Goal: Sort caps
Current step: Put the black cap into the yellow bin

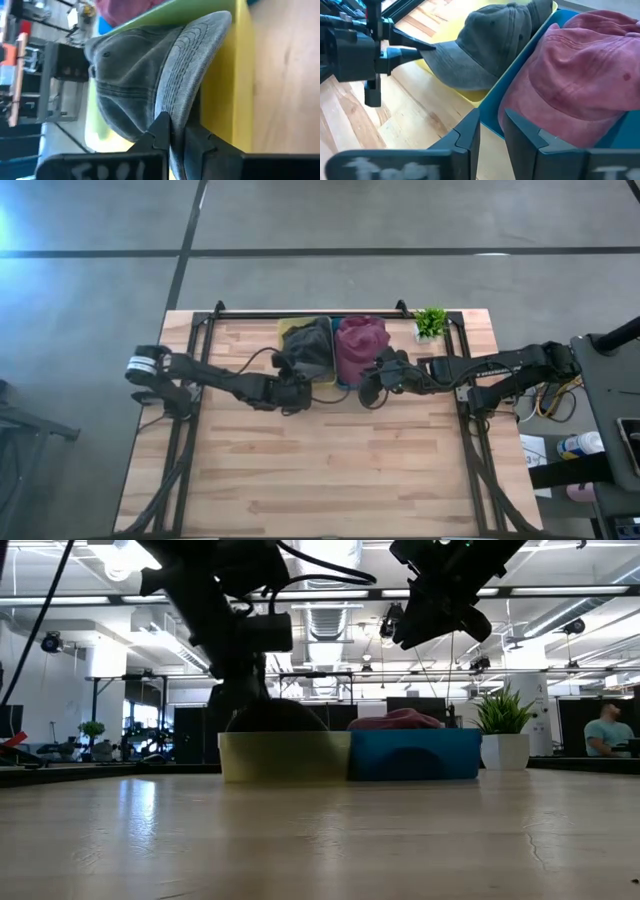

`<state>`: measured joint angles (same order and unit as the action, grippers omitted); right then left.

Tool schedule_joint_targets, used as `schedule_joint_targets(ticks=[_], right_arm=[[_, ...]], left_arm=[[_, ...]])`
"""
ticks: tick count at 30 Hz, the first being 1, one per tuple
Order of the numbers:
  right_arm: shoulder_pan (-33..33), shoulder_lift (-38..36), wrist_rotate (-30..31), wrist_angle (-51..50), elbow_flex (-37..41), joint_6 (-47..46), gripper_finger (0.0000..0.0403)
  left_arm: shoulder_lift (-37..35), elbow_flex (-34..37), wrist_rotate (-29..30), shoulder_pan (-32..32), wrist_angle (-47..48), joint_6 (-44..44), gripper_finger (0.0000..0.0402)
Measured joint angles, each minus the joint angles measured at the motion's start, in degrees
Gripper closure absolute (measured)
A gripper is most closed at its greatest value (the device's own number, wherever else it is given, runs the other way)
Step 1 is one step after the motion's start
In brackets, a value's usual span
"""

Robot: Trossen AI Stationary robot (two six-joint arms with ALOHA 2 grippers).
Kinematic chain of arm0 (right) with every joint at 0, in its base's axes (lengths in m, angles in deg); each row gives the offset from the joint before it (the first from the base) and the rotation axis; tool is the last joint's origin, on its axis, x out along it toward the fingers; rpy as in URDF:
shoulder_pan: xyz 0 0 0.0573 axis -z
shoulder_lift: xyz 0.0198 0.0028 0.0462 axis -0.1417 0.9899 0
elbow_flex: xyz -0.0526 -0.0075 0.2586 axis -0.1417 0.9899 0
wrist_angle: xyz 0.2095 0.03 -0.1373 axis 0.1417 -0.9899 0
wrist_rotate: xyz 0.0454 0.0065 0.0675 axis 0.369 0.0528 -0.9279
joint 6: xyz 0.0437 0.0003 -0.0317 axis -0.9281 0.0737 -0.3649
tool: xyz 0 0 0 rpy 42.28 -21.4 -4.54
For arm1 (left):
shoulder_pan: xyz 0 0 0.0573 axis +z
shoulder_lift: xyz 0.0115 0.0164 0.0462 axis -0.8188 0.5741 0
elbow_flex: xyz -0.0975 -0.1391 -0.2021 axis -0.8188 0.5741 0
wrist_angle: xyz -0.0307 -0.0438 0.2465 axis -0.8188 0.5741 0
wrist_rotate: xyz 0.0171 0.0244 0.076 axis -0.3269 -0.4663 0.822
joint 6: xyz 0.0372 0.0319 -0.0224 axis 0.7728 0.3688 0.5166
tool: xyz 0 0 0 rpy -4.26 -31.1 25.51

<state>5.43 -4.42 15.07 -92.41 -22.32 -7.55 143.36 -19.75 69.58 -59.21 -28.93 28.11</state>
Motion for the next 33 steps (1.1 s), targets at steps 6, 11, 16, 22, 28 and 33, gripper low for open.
schedule_joint_targets(ticks=[6,11,16,22,28,33], right_arm=[[0.01,0.0,-0.02,0.0,0.09,0.47,0.0316],[0.02,0.0,-0.02,0.0,0.11,0.8,0.0314],[0.05,0.0,-0.93,0.01,0.13,1.65,0.0316],[0.74,0.0,-4.81,0.02,0.13,2.29,0.0307],[1.4,-0.07,-5.48,0.01,0.13,5.36,0.03],[1.66,-0.09,-10.08,0.04,0.13,6.87,0.0305]], left_arm=[[0.78,-1.67,-3.67,0.19,0.78,2.06,0.0362],[-1.2,-3.49,-3.43,0.14,2.38,0.39,0.035],[-3.62,-8.06,-2.15,-0.28,11.81,-6.77,0.0338],[-5.55,-9.47,-5.79,-0.46,12.66,-20.06,0.0333],[-5.42,-9.4,-6.6,-1.84,17.91,-20.17,0.0333],[-9.22,-10.81,-8.02,-2.42,22.61,-27.58,0.0333]])
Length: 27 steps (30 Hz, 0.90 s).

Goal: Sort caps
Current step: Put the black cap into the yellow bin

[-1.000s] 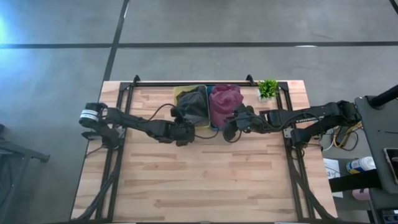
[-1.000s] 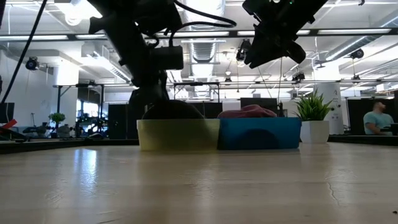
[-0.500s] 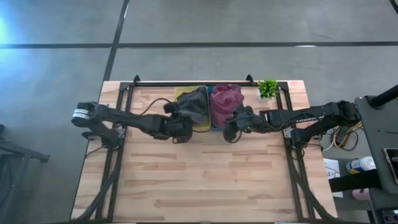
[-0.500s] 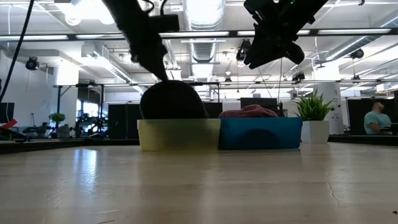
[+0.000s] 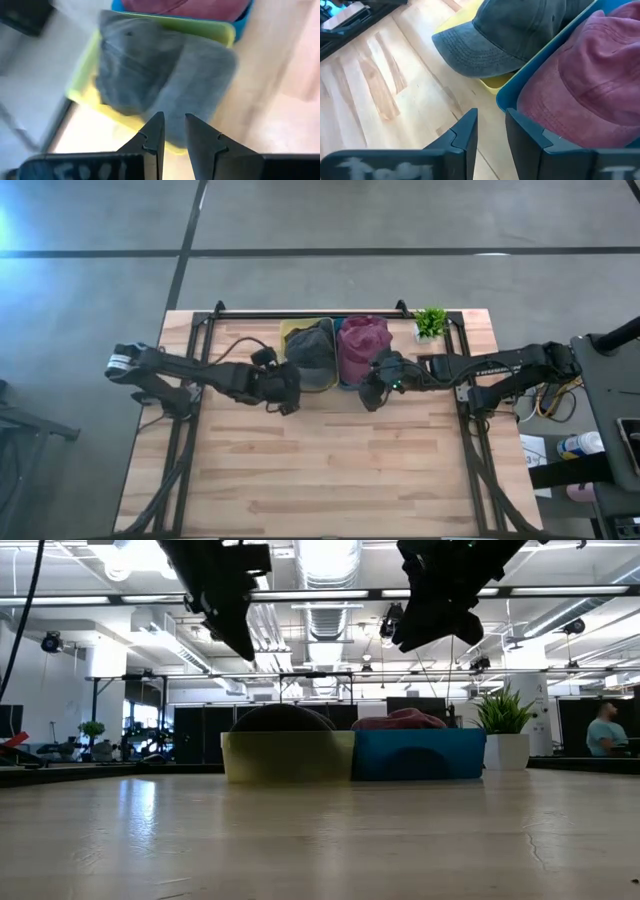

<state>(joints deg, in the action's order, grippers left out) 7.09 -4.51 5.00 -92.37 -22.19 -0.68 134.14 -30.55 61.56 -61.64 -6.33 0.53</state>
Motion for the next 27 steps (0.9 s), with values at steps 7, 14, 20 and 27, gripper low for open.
schedule_joint_targets(ticks=[7,14,20,27], right_arm=[[0.78,0.0,-0.39,1.14,0.04,0.54,0.0321],[3.78,0.22,-0.35,3.22,0.06,-2.85,0.032],[4.72,0.22,-0.33,3.15,0.04,-5.58,0.0317],[4.72,0.22,-0.35,3.13,0.04,-5.64,0.0325]], left_arm=[[0.09,3.66,-13.43,2.75,-7.65,1.96,0.0333],[4.52,9.12,-13.72,5.91,-23.09,5.18,0.0333],[8.27,11.53,-14.85,8.93,-32.21,7.1,0.0333],[11.92,11.58,-14.55,11.19,-35.98,8.16,0.0333]])
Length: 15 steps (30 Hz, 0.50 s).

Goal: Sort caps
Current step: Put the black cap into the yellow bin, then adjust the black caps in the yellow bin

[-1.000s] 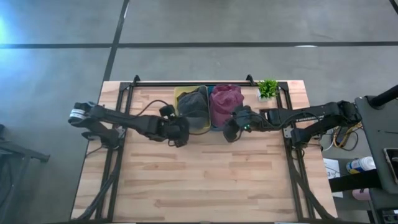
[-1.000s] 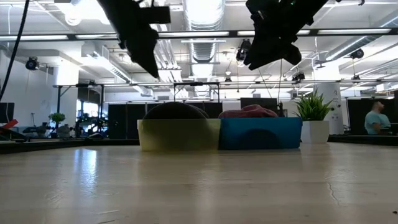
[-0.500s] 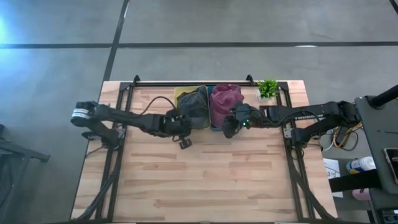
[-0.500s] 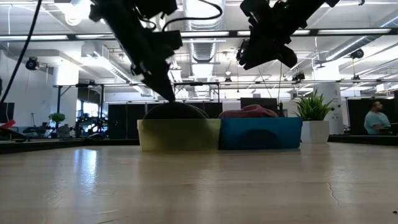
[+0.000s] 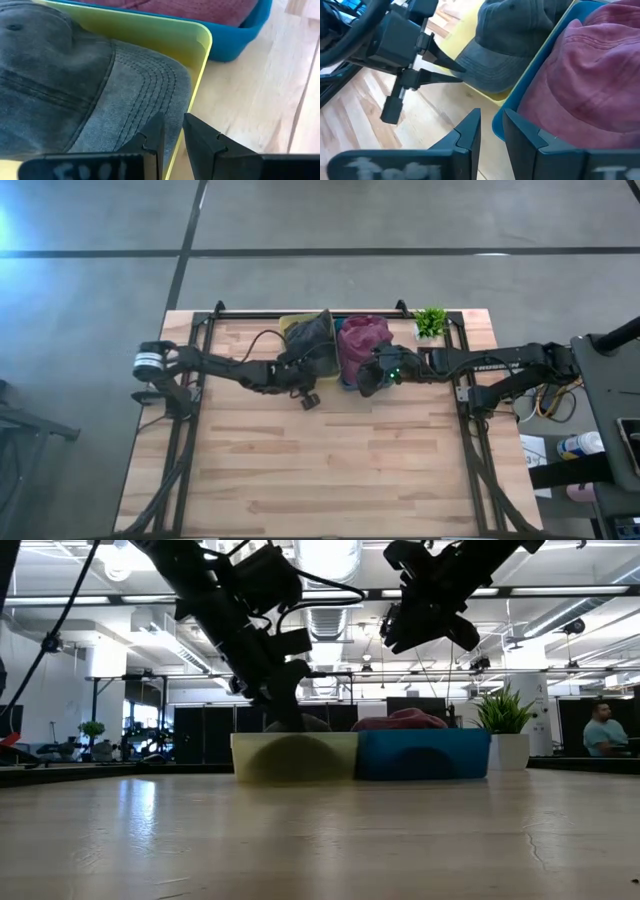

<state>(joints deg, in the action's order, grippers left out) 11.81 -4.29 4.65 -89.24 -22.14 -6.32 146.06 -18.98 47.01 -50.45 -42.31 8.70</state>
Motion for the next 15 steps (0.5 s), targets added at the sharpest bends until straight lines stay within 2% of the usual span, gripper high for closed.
schedule_joint_targets(ticks=[5,9,15], right_arm=[[0.05,0.0,-0.67,0.43,0.0,0.11,0.0325],[0.65,0.0,-3.07,0.58,0.0,0.14,0.0326],[2.49,0.02,-3.46,3.22,0.0,1.3,0.0326]], left_arm=[[-1.06,-0.53,0.29,0.1,-0.73,0.15,0.0333],[-5.6,-0.97,0.43,-0.15,2.42,-0.23,0.0333],[-7.3,3.87,-0.61,-0.2,2.09,-6.51,0.0333]])
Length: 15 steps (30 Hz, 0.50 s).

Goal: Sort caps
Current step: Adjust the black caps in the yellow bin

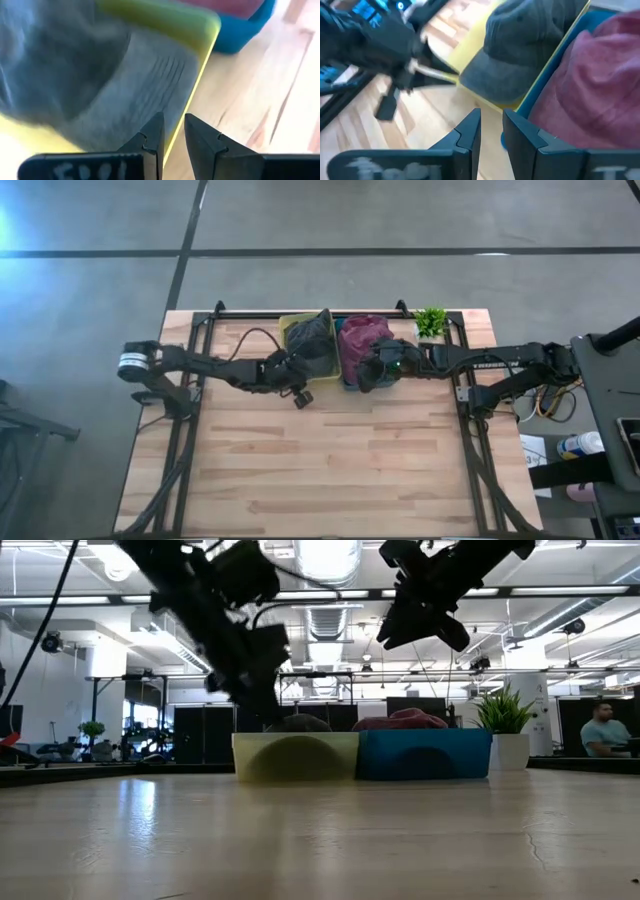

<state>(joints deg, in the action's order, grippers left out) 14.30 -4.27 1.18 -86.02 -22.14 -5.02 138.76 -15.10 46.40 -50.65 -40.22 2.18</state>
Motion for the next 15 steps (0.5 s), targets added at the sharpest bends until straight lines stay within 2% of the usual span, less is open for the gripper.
schedule_joint_targets(ticks=[5,10,15], right_arm=[[1.95,0.0,-0.78,2.93,0.0,1.53,0.0326],[2.75,0.0,-3.92,4.38,0.0,2.24,0.0326],[2.75,0.0,-4.03,4.43,0.01,2.25,0.0326]], left_arm=[[1.12,4.91,-0.34,-0.04,-2.47,-8.14,0.0332],[-3.31,5.69,-4.15,-2.09,5.22,-11.9,0.0332],[-9.92,5.77,-4.48,-6.39,13.53,-13.09,0.0333]])
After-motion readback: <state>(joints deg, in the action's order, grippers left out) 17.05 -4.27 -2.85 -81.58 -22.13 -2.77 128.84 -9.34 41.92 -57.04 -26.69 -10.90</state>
